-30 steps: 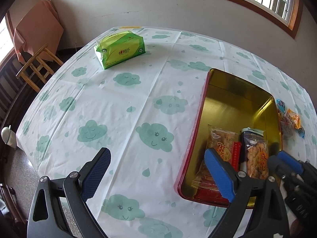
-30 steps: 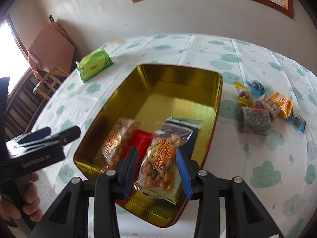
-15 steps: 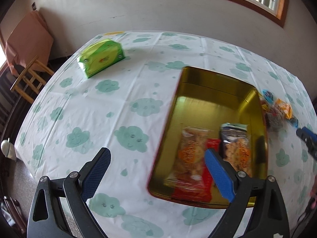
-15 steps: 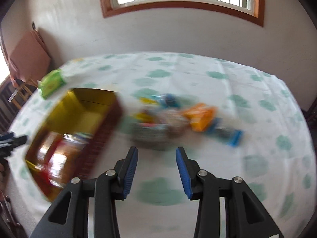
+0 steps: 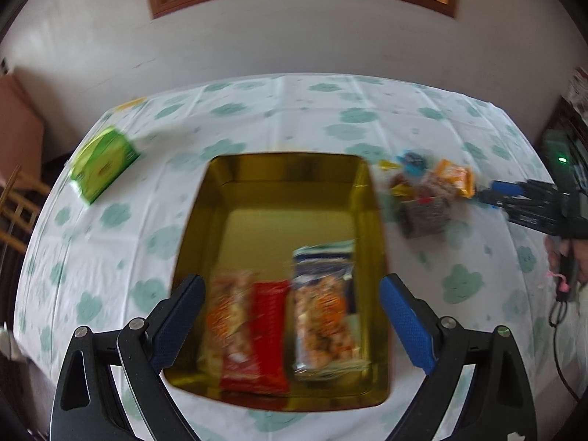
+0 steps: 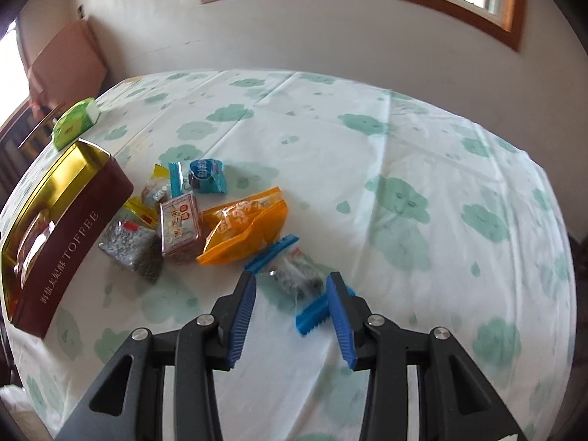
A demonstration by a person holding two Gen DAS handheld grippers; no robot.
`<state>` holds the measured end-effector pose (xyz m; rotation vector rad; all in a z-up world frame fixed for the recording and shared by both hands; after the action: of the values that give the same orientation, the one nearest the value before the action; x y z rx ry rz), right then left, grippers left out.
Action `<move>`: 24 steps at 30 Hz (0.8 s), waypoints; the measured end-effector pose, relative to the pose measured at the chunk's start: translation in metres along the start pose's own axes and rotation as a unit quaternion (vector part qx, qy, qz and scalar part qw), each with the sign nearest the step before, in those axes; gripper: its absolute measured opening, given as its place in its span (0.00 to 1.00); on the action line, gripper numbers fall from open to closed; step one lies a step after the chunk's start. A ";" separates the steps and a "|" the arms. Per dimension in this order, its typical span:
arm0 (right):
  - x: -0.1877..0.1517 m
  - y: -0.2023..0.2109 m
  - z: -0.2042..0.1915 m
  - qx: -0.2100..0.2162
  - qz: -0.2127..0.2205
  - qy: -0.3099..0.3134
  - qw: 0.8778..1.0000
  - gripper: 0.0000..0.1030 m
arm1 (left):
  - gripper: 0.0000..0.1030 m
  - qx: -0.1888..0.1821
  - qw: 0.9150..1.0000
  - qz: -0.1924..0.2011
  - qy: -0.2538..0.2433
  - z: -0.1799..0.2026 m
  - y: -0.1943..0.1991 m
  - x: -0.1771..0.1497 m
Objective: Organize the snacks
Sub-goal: 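Grasp the blue-edged clear candy with the right tool and lift it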
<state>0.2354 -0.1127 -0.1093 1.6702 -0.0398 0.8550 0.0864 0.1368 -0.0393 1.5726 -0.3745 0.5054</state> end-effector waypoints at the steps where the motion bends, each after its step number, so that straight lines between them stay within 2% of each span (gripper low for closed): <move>1: 0.001 -0.004 0.001 0.002 -0.003 0.006 1.000 0.40 | 0.92 -0.006 1.000 -0.002 -0.002 0.005 -0.001 0.002; 7: -0.002 -0.019 0.006 0.012 0.008 -0.004 1.000 0.40 | 0.92 -0.022 1.000 -0.018 -0.012 0.042 -0.017 0.015; 10: -0.007 -0.015 0.006 0.012 0.029 -0.010 0.999 0.35 | 0.92 -0.027 0.999 -0.022 -0.015 0.059 -0.022 0.017; 16: -0.024 -0.003 0.006 0.001 0.054 -0.037 0.998 0.32 | 0.92 -0.037 0.999 -0.031 -0.013 0.088 -0.033 0.021; 18: -0.029 0.006 0.005 -0.004 0.064 -0.049 0.997 0.28 | 0.92 -0.043 0.998 -0.038 -0.006 0.092 -0.037 0.021; 20: -0.035 0.013 0.003 -0.006 0.066 -0.058 0.996 0.18 | 0.92 -0.048 0.998 -0.048 0.001 0.095 -0.040 0.020; 24: -0.040 0.017 -0.004 -0.007 0.065 -0.044 0.997 0.17 | 0.92 -0.047 0.998 -0.051 0.004 0.099 -0.040 0.019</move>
<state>0.1967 -0.1308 -0.1172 1.7058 -0.2161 0.8755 0.1329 0.0421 -0.0650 1.4907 -0.3063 0.4089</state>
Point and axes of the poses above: each gripper's, at about its wrist camera, not at the fingertips, and y roughly against the way its jaws point, z to its right, x to its top, the point moved 8 cm from there along -y, roughly the way its jaws point
